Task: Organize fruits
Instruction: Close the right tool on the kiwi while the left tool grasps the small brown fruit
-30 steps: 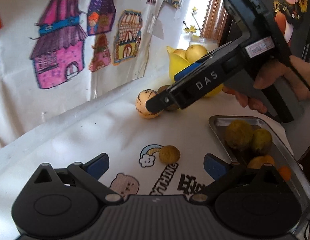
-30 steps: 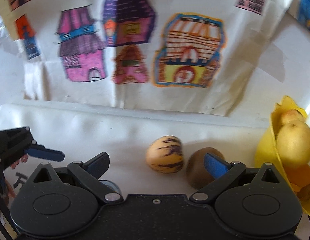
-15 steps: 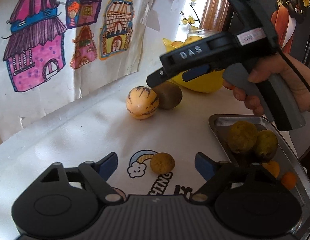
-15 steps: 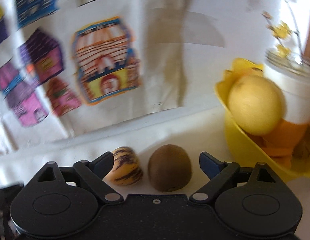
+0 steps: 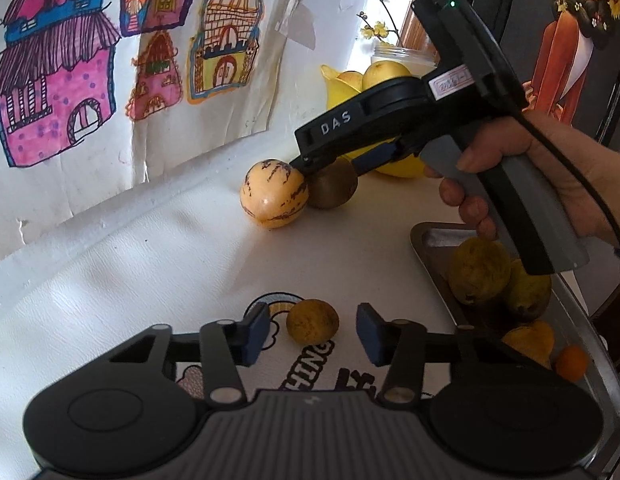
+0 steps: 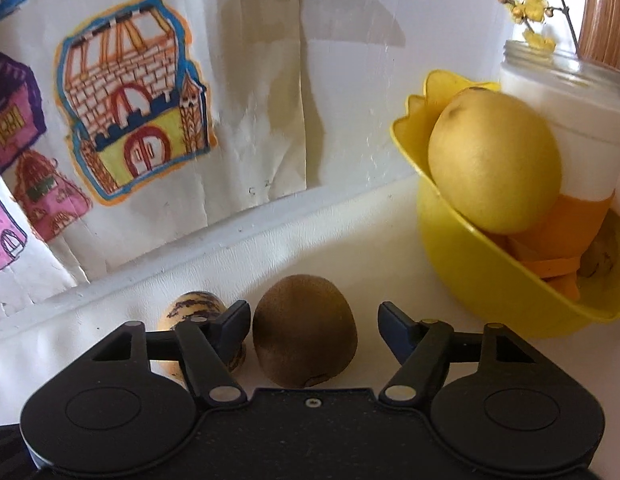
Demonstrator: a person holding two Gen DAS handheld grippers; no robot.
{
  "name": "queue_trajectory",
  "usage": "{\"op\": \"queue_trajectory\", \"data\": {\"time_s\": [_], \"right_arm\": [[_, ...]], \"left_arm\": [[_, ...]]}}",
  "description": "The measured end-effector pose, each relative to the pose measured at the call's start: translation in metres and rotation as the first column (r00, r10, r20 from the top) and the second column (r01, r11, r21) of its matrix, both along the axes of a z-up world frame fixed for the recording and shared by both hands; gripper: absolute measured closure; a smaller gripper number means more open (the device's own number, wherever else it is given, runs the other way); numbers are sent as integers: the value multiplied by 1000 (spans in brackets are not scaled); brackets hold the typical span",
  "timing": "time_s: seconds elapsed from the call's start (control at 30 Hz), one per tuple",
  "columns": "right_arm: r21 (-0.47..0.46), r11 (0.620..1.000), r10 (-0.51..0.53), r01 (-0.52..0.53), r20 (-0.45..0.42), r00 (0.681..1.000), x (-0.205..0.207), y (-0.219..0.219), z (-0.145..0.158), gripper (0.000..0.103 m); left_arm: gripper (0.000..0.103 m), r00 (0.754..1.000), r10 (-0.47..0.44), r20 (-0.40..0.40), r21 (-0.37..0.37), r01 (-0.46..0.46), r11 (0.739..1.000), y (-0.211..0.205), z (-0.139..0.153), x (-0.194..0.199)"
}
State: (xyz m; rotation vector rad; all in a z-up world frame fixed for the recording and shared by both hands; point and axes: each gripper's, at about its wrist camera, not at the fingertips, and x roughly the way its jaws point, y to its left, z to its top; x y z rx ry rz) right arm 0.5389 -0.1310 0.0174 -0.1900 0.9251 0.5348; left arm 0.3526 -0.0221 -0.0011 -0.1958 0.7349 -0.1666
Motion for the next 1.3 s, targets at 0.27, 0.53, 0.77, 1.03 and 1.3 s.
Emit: {"op": "queue_trajectory", "data": {"time_s": [0.27,0.53,0.77,1.03,1.3], "right_arm": [[25,1000,-10,11,-33,999,0,3,-4,43],[41,999,-15,16,-26,1000,-1,1,-3,44],[66,998,-13,16,-55,998,-5,-6,-1,45],[83,996,-5,12,-89,996,-21,-16,1,45],[106,994,33,-22,-106,994,-48,-20,7,45]], "left_arm": [[71,1000,3,-5,-9,-3,1000,2,-1,0],[72,1000,15,-8,-23,-15,1000,2,0,1],[72,999,33,-11,-28,-34,999,4,1,-2],[72,999,45,-3,-24,-46,999,4,4,-8],[72,998,65,12,-26,-65,998,5,8,-21]]}}
